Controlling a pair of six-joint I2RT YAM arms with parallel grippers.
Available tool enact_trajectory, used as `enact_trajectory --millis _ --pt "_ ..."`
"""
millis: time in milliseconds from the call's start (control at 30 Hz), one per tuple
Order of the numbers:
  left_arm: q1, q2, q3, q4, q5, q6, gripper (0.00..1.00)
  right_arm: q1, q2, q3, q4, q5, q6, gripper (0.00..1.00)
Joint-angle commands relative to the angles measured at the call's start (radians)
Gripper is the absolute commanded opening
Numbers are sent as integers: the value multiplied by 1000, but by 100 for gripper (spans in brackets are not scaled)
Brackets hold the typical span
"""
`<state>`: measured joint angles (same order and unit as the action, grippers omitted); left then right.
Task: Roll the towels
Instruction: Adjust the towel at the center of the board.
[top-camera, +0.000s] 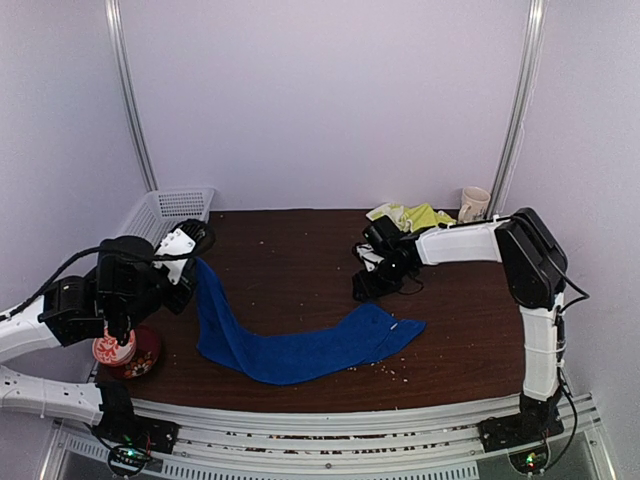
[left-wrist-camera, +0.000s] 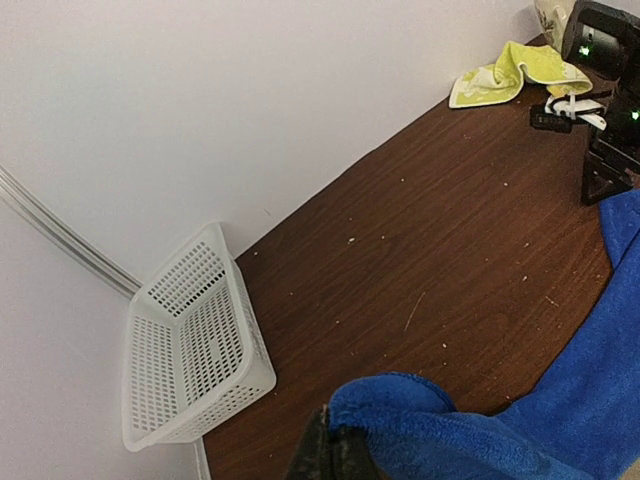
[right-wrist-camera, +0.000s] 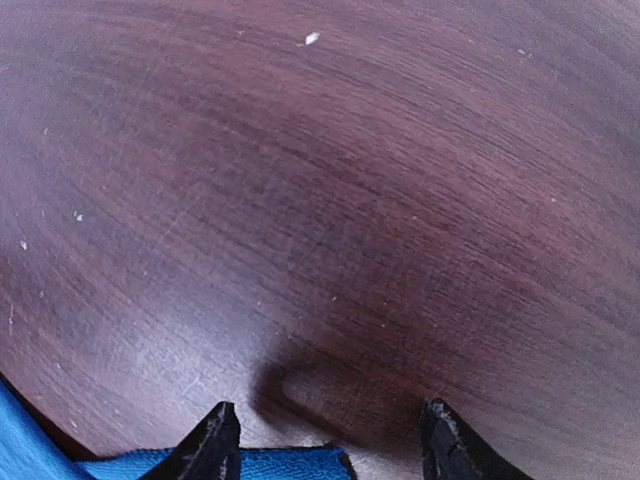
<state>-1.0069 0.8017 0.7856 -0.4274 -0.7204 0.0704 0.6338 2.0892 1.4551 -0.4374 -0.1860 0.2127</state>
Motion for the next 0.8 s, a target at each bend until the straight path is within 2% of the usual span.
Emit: enact_trajectory --millis 0,167,500,600,633,700,767 --pt "7 -17 -9 57 -8 5 0 10 -18 -50 -15 -26 -27 61" --pt "7 -17 -11 58 -11 6 0 18 -29 -95 -7 -71 -41 56" --pt "7 -19 -16 62 -16 5 0 30 -88 -159 19 -137 -62 54" --pt "7 -19 -16 64 -14 4 0 31 -68 -158 22 -138 -63 45" --pt "7 -19 -16 64 -13 4 0 30 -61 -156 23 -126 -59 39" --pt "7 -18 -17 65 -11 5 0 32 -50 -151 30 -106 -53 25" --pt "7 -13 -17 66 -10 2 0 32 -42 -138 30 -58 -44 4"
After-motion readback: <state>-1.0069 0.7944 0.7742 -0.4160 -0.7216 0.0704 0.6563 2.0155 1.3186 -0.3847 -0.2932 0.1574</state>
